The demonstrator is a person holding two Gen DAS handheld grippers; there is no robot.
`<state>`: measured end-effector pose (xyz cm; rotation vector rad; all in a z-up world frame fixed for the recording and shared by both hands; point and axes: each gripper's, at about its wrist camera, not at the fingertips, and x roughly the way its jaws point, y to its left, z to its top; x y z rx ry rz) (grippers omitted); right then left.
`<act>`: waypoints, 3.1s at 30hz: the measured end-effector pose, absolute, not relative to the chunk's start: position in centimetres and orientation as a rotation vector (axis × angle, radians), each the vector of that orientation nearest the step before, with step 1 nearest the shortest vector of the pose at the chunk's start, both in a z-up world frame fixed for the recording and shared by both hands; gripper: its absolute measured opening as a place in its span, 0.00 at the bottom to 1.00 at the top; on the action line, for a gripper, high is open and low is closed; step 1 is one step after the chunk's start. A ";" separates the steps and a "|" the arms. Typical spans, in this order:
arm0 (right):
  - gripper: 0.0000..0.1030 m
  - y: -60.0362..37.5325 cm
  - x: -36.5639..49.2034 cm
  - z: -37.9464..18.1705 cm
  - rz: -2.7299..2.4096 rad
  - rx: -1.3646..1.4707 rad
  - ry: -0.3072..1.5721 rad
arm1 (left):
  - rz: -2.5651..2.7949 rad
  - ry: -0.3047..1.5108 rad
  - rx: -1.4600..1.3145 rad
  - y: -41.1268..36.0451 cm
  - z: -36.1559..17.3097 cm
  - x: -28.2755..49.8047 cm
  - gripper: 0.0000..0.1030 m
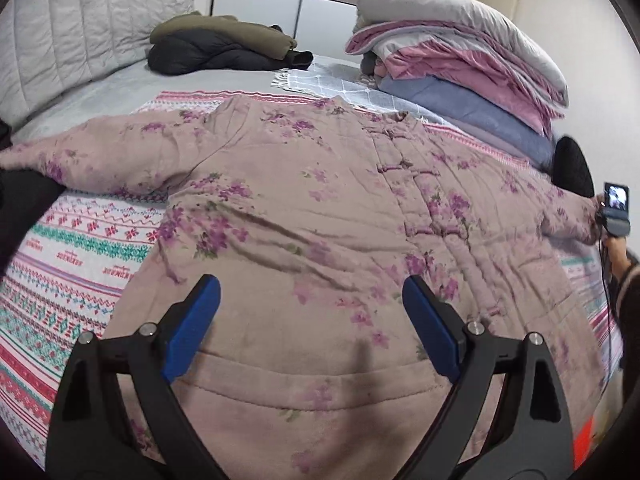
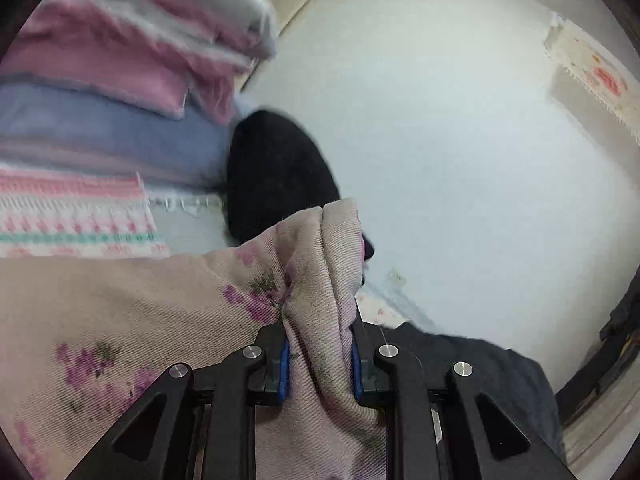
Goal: Fold large clothes
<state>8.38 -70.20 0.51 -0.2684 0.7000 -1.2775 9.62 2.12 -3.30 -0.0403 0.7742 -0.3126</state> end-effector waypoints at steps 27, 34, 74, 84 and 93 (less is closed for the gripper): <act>0.73 -51.5 18.7 -4.6 -0.425 -0.060 0.918 | -0.303 0.843 0.054 0.8 -6.6 11.6 0.90; 0.86 -67.8 4.9 -6.0 -0.868 0.239 0.924 | -0.303 0.913 -0.139 4.5 -7.2 13.4 0.89; 0.79 -35.5 -1.6 4.0 -0.140 0.308 0.865 | -0.159 0.982 -0.345 17.5 -2.5 11.4 0.78; 0.80 -29.1 7.4 4.4 -0.134 0.397 0.767 | 0.000 0.870 -0.562 26.3 -0.6 18.8 0.80; 0.80 -29.9 9.8 -1.6 -0.227 0.441 0.912 | 0.193 0.844 -0.566 34.7 -2.1 27.2 0.80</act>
